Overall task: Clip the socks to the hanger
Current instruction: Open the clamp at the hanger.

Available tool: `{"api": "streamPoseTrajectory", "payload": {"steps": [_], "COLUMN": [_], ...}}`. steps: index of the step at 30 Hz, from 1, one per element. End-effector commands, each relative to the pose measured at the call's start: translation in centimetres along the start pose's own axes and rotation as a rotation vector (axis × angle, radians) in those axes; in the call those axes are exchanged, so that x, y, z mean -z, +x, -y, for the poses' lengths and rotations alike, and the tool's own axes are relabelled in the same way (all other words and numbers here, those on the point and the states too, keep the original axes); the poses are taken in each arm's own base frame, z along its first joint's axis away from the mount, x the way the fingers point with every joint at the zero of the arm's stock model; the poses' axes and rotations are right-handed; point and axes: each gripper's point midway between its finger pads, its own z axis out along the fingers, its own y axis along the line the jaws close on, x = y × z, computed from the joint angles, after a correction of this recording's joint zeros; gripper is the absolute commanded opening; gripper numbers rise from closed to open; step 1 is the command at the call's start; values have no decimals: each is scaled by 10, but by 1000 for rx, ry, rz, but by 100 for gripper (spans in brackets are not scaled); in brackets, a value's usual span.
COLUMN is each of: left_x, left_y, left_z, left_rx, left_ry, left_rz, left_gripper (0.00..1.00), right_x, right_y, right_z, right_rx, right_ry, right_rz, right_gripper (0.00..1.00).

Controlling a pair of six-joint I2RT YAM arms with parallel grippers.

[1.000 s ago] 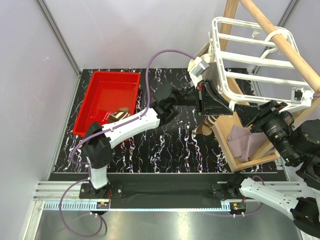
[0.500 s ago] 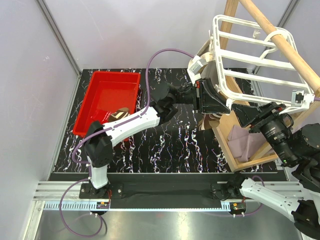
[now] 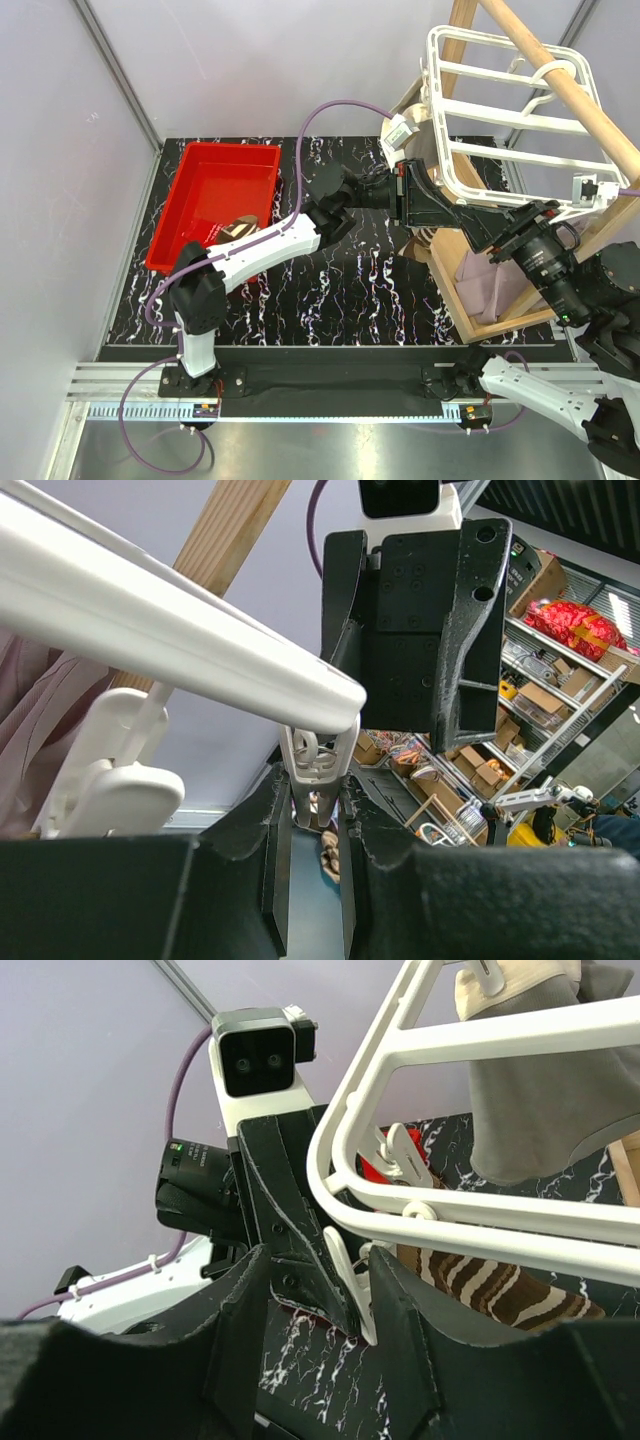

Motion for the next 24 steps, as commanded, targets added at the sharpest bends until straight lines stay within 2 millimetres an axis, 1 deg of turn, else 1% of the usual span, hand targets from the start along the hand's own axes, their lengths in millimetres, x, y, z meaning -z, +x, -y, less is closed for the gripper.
{"api": "streamPoseTrajectory", "payload": {"steps": [1,3,5,7,8,13,17,21,24], "left_x": [-1,-1,0,2,2,4,4,3,2], "left_y": [-4,-4,-5,-4,-6,-5,-7,-10,-10], "left_z": [25,27,31,30,32,26,27,32,35], "left_rx": [-61,-67,-74,-73,-79,-86,-88,-95,-94], "left_ry": [54,56,58,51,50,13,16,23,32], "left_rz": [-15,-16,-10,-3,5,11,24,29,32], "left_gripper": [0,0,0,0,0,0,0,0,0], "right_x": [-7,-5,-5,-4,-2,2,3,5,2], "right_y": [-2,-2,-1,0,0,0,-1,-1,1], "right_z": [-1,3,3,5,5,8,9,11,12], "right_rx": [9,6,4,6,4,-2,7,9,12], "right_ry": [7,22,22,30,26,27,34,41,50], "right_rz": [11,18,18,11,12,16,12,15,10], "right_gripper": [50,49,49,48,48,49,50,51,52]}}
